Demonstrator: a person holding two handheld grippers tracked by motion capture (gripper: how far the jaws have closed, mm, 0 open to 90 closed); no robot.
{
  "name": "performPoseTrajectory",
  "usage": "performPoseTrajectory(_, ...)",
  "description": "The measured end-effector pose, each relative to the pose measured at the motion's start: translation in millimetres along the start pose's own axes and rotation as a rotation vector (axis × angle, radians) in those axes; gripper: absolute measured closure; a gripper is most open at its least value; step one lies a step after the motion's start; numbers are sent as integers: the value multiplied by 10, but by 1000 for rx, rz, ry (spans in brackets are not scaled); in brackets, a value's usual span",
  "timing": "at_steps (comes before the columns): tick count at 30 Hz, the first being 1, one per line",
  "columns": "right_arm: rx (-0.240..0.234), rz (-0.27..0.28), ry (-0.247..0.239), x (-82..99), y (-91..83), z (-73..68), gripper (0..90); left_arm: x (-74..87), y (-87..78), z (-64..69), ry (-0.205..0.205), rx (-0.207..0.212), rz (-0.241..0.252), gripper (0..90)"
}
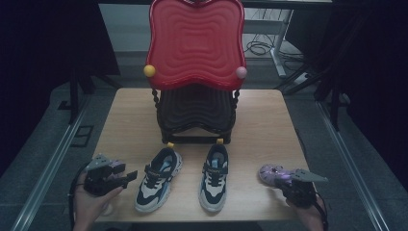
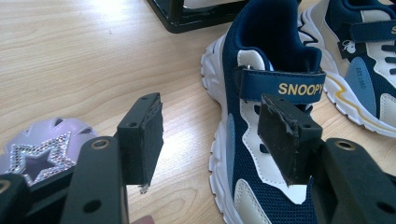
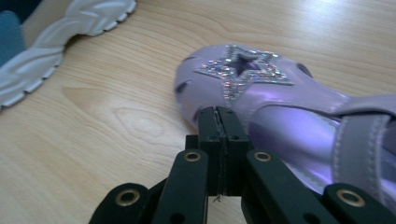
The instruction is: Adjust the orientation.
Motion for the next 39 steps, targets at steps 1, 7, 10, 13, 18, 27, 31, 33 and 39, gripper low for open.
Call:
performPoseTrajectory(1,0,0,0,0,0,0,894,1,-5,-6,-1,-2,1,409)
performPoseTrajectory(7,-11,75,4,-170,-281,29,894,9,5,-6,-2,3,-3,408)
performPoseTrajectory(10,-4,88,14,-217,-351,84,894,13,9,-8,-4,4,-5,408)
performPoseTrajectory(13,31,110,23,-317,-486,252,894,19,8,-22,-8,2,-6,408)
performPoseTrajectory(18,63,105,48,-371,-528,467,894,25,3,-31,-9,0,-6,408)
performPoseTrajectory(27,122,79,110,-421,-448,954,895,30,29,-24,-9,1,-12,407)
performPoseTrajectory(31,117,50,130,-368,-353,1076,895,37,27,-28,-9,1,-13,407)
performPoseTrajectory(33,112,35,139,-313,-300,1116,895,40,27,-34,-11,-1,-14,407)
performPoseTrajectory(39,106,25,136,-255,-276,1122,895,46,39,-32,-11,1,-17,406)
Point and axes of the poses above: each handheld gripper's, and its own axes: y roughly forward along the jaws, x roughly out of its underside, z roughly to its right, the point moved 6 cm from there along y, roughly forward along the jaws, and after that the axes turned 6 degrees about y, right-handed, at the moved point
